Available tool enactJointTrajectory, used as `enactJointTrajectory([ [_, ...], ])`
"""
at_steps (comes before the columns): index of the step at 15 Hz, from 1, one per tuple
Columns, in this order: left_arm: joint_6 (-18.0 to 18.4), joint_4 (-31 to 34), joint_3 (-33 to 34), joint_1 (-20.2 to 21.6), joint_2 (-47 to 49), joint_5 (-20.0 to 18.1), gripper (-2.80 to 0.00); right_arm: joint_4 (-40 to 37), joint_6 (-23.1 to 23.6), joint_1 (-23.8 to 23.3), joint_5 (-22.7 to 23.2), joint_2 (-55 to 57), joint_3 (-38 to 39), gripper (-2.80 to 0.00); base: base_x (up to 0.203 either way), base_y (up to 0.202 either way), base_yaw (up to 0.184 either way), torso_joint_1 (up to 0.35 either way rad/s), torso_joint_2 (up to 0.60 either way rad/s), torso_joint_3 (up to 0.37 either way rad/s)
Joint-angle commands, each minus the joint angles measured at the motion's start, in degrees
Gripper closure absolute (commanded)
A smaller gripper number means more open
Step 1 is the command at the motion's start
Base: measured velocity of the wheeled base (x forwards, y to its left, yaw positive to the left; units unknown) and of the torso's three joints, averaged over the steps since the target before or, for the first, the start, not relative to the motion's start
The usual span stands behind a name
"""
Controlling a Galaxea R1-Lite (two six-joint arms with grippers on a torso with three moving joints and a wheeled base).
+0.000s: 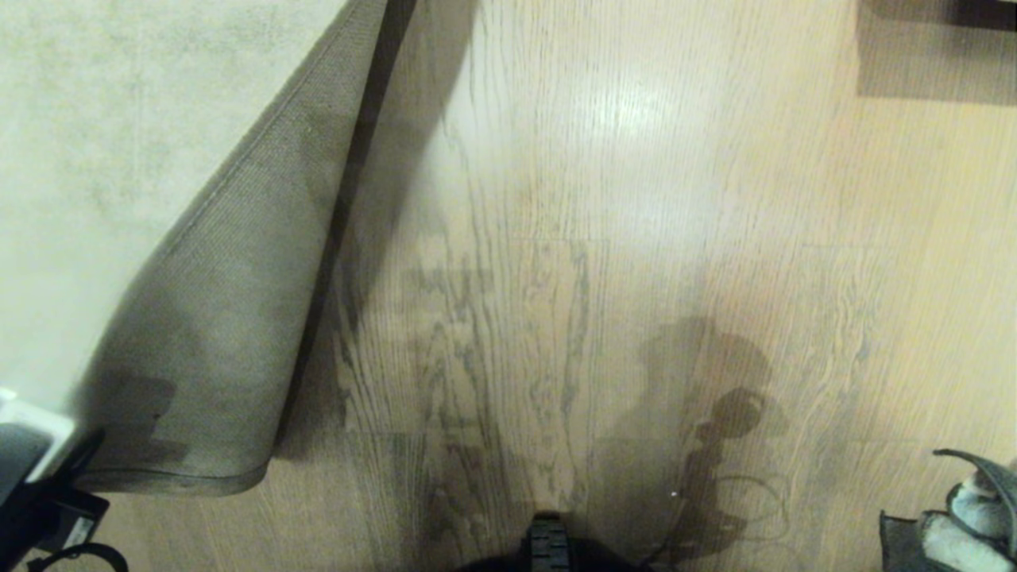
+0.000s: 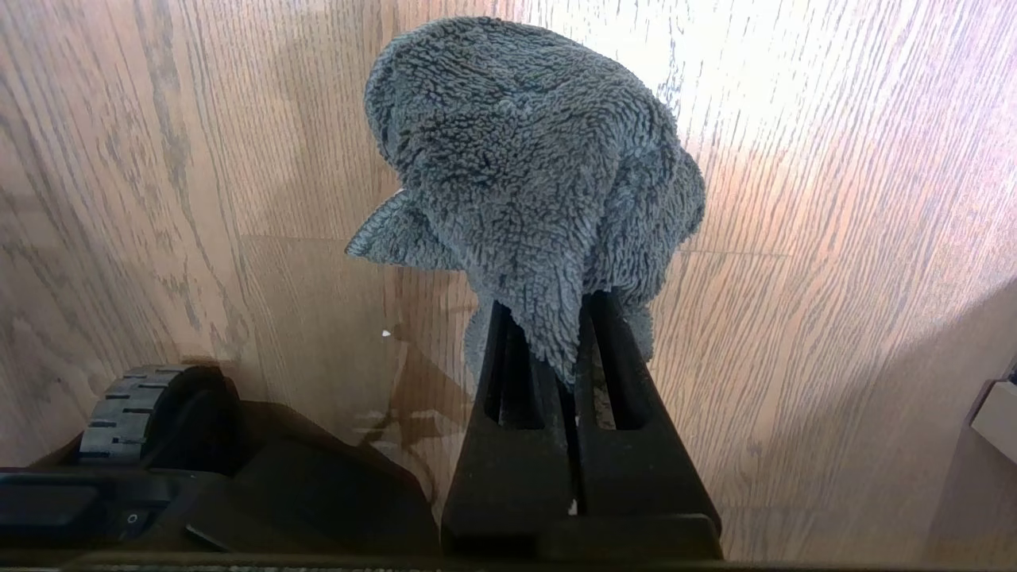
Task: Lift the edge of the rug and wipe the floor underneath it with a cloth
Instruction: Lay down the carpet
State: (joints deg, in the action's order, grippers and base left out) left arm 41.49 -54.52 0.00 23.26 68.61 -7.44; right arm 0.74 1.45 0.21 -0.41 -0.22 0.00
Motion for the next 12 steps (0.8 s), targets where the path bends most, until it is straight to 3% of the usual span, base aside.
enactJointTrajectory([
  [1,0.2,-0.4,0.0,0.0,-0.1,0.0,0.00,0.0,0.0,0.1,0.0,0.2,0.0,0.00,0.000,0.000,0.000,0.000,0.00,0.000],
  [12,0.3,0.3,0.0,0.0,-1.0,0.1,0.00,0.0,0.0,0.0,0.0,0.2,0.0,0.00,0.000,0.000,0.000,0.000,0.00,0.000],
])
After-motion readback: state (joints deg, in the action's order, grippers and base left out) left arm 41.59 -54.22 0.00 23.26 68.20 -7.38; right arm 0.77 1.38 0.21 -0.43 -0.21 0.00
